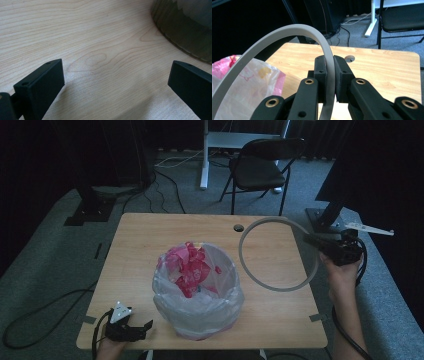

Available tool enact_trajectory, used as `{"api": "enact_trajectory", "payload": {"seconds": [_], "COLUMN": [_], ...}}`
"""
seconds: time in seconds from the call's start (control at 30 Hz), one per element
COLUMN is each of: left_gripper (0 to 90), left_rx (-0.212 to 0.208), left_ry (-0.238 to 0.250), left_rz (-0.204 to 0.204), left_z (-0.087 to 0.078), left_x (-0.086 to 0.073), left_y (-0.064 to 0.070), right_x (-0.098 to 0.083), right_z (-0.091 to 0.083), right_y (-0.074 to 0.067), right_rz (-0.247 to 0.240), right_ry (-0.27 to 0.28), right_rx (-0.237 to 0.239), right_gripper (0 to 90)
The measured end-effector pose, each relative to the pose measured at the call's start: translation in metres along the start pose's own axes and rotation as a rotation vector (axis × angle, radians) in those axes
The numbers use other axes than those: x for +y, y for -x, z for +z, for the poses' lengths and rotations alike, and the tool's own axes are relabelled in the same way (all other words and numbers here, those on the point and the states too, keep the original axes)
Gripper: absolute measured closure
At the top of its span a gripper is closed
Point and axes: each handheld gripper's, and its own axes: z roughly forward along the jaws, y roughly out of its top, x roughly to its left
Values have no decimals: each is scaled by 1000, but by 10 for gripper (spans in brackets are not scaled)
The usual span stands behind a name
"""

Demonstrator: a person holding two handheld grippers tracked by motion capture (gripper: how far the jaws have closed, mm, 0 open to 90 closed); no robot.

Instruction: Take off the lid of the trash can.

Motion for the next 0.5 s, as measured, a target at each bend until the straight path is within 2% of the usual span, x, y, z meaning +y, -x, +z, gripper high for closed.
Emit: {"api": "enact_trajectory", "payload": {"seconds": [0.17, 0.5], "left_gripper": [6, 6], "left_rx": [0, -1], "left_ry": [-1, -4], "left_rz": [0, 3], "left_z": [0, 0], "left_x": [0, 0], "left_y": [0, 0], "right_x": [-13, -52], "right_z": [6, 30], "right_y": [6, 26], "right_rz": [9, 68], "right_ry": [-25, -82], "right_rx": [-17, -21], "right_gripper": [821, 821]}}
